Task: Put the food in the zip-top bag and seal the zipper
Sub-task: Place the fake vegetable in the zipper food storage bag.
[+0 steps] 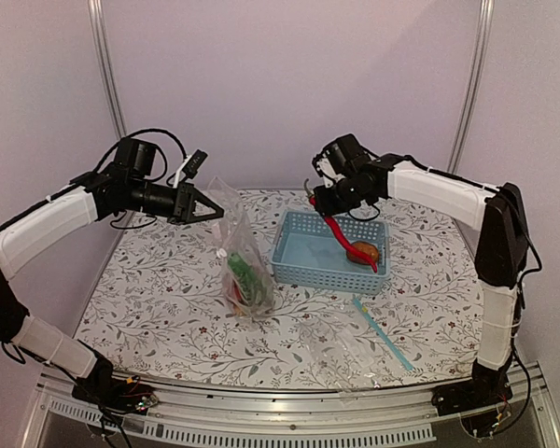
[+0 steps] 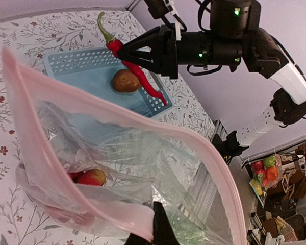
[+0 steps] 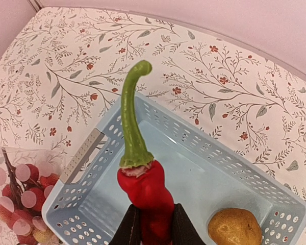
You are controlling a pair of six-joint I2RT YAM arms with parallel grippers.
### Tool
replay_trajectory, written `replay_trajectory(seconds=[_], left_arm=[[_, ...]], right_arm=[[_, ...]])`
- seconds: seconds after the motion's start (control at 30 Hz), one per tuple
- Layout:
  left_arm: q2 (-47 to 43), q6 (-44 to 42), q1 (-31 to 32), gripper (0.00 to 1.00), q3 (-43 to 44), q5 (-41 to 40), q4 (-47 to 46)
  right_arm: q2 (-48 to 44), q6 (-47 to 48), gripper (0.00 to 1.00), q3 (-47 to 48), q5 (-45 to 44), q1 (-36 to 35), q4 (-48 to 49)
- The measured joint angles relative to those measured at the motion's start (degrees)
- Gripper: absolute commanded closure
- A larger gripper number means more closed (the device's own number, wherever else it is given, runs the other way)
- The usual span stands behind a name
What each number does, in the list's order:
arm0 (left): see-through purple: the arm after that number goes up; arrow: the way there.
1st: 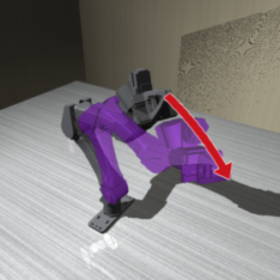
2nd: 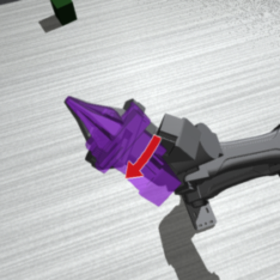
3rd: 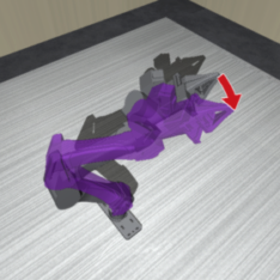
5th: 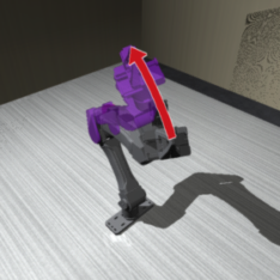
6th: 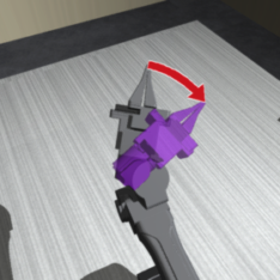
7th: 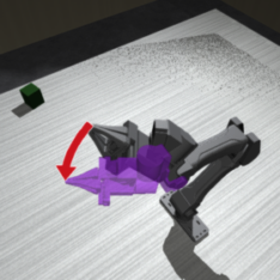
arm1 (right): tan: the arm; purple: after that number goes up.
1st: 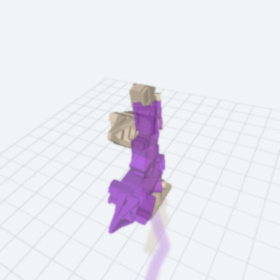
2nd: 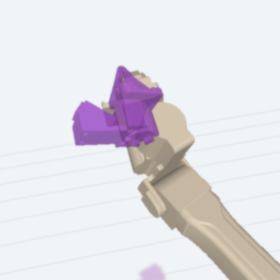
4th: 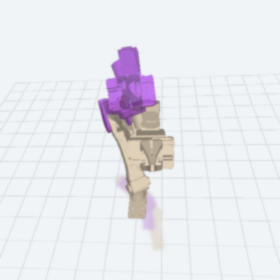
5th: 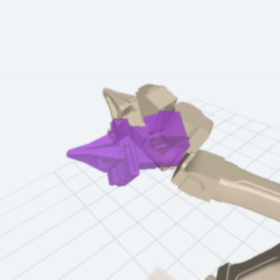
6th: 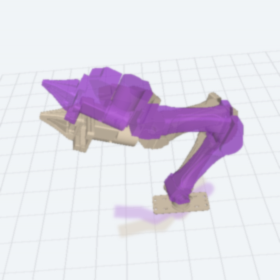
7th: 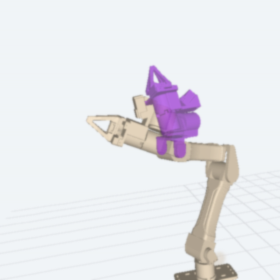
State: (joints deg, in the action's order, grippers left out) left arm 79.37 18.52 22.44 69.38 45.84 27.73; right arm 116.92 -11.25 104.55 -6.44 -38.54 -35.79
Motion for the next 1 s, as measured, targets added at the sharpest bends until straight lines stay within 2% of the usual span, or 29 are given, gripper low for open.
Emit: replay_trajectory(seconds=[0.5,0.73,1.0], left_arm=[[-0.3,1.2,0.0,1.00,-0.6,1.0,-1.5],[-2.0,2.8,0.1,1.00,-2.1,3.3,-4.3],[-3.8,3.8,1.7,1.00,-2.6,4.8,-6.7]], right_arm=[[-19.6,-3.6,0.88,-5.0,2.1,-1.7,5.2],[-26.4,-5.8,0.86,-4.9,1.6,-9.3,9.5],[-27.5,-6.9,0.87,-4.4,-1.4,-17.2,13.5]])
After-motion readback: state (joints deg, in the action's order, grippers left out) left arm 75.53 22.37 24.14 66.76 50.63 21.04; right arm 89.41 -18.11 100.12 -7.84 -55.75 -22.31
